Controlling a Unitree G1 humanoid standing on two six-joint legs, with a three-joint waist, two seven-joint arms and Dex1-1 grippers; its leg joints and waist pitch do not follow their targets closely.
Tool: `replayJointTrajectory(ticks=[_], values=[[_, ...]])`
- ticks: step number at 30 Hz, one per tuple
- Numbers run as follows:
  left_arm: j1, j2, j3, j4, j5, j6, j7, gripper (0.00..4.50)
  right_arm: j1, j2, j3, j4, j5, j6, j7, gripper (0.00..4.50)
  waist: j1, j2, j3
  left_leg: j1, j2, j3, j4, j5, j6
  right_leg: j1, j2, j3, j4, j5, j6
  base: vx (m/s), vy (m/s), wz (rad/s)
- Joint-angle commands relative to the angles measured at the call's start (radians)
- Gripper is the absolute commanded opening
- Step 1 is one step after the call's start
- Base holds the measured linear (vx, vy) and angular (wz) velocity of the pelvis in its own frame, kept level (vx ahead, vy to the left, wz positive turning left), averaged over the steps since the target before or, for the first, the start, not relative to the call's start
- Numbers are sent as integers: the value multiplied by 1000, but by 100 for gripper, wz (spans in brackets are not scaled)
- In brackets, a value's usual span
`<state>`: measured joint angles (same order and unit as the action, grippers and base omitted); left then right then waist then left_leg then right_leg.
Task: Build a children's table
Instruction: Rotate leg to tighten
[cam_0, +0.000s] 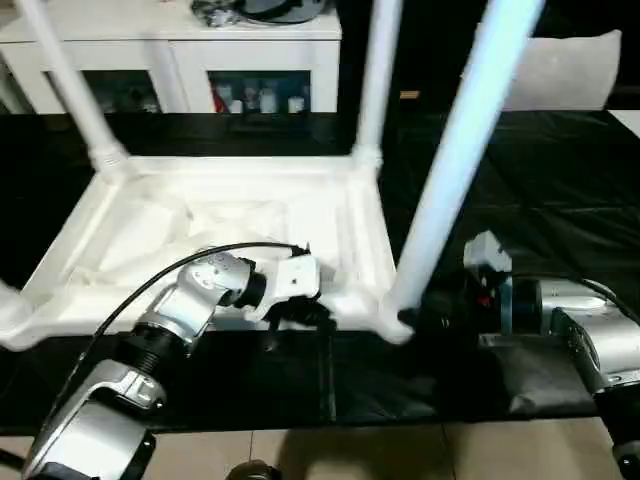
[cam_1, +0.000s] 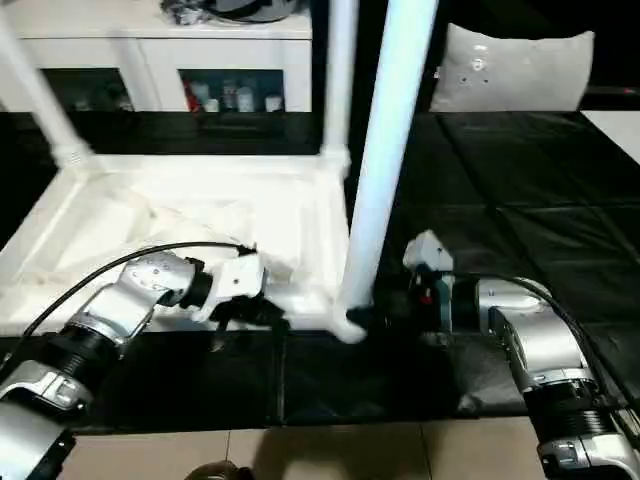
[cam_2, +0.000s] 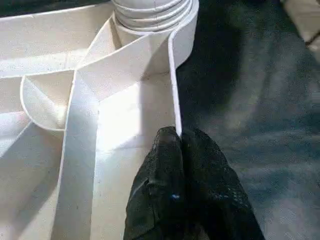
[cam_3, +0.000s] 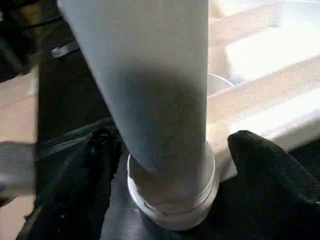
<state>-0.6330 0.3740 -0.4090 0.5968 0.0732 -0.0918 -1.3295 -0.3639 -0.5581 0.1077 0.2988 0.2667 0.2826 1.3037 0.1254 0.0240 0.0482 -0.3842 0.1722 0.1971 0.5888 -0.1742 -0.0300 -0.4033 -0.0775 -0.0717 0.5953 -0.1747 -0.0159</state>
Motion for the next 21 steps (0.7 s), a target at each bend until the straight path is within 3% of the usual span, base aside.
replayJointTrajectory(ticks=[1, 6, 15, 18, 21], values=[[-17, 6, -50, -5, 16, -41, -62, 0, -20, -12, 12, 2, 18, 0, 43, 341, -1, -16, -65, 24, 71, -26, -63, -200, 68, 45, -84, 48, -69, -249, -208, 0, 0, 0], [-25, 9, -53, 7, 15, -67, -92, 0, -13, -6, 31, -7, 38, 8, 91, 291, 13, -16, -67, 27, 71, -26, -61, -195, 67, 43, -85, 49, -68, -243, -209, 0, 0, 0], [-27, -1, -52, 16, 1, -70, -107, 0, 6, -4, 42, -35, 65, 51, 121, 222, 16, -17, -68, 24, 70, -27, -61, -179, 66, 46, -85, 48, -64, -231, -209, 0, 0, 0], [-18, -13, -36, 9, -24, -46, -112, 0, 17, 3, 30, -50, 84, 79, 110, 214, 16, -18, -68, 24, 70, -26, -61, -187, 62, 46, -86, 48, -66, -249, -206, 0, 0, 0], [-13, -45, 1, -16, -41, 69, -30, 0, 21, 51, -3, -81, 98, 159, -15, 210, 16, -18, -67, 23, 70, -27, -62, -181, 60, 46, -85, 48, -64, -253, -205, 0, 0, 0]])
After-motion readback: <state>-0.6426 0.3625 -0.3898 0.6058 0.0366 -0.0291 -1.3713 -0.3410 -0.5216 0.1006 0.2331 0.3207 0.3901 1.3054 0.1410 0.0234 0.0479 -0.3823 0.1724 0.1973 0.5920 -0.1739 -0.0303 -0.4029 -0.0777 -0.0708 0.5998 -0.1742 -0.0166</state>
